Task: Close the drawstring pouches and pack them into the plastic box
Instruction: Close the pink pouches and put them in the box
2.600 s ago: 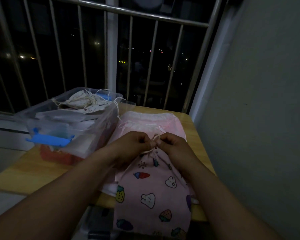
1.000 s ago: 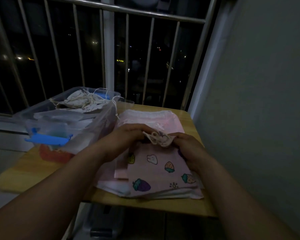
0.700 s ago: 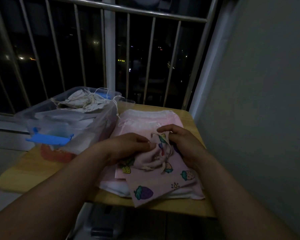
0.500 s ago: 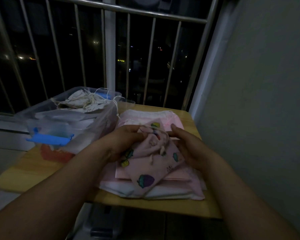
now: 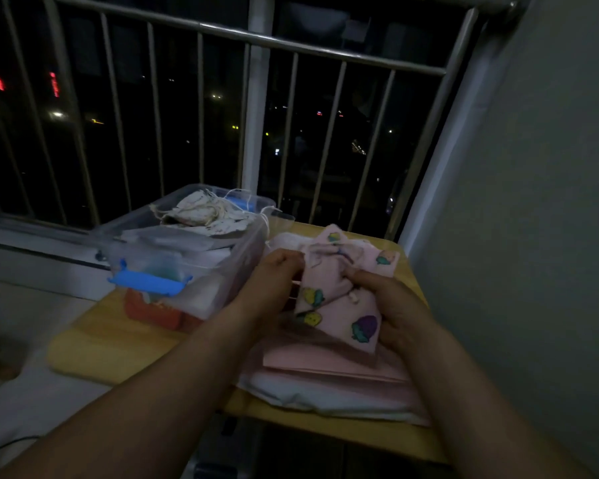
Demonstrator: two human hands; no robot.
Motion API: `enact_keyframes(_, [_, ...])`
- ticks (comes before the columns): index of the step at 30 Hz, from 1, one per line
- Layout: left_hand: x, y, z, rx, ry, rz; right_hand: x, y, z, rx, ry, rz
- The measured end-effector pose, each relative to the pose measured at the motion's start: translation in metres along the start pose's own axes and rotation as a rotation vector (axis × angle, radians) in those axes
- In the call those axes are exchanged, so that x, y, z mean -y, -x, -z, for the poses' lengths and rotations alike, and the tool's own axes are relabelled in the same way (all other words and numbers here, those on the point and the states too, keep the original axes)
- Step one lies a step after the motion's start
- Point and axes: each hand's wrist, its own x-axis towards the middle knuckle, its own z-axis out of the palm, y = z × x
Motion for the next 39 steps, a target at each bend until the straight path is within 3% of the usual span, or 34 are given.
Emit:
enact_keyframes(3, [-0.003,0.003,0.01,-0.052,0.144,0.093,0.028,0.0,-0.034,0.065,-0.019,0.032])
enact_keyframes(10, [-0.002,0.004,0.01,-0.048,0.067,0.225,0.073,-0.045,-0.148,0.114,-0.002,0.022])
enact_keyframes(15, [0.0,0.001,0.015,-0.01,0.032,0.217,0.06,-0.094,-0.195,0.055,0.293,0.043])
enact_keyframes(18, [-0.004,-0.001,0.019,0.008,0.015,0.22,0.038,-0.11,-0.18,-0.135,0.581,0.154])
enact_keyframes(22, [-0.01,-0.005,0.028,-0.04,-0.057,0.178,0.025,-0.093,-0.142,-0.115,0.617,0.14])
enact_keyframes(29, [0.001,-0.009,0.038,-0.163,-0.581,-0.009,0.011,-0.058,-0.02,-0.256,0.638,0.053])
enact_keyframes(35, [0.012,-0.019,0.039,-0.17,-0.706,-0.007,-0.02,-0.039,0.02,-0.333,0.683,0.009])
enact_keyframes(39, [0.018,-0.024,0.036,-0.201,-0.715,0.039,-0.023,-0.041,0.019,-0.237,0.582,-0.024])
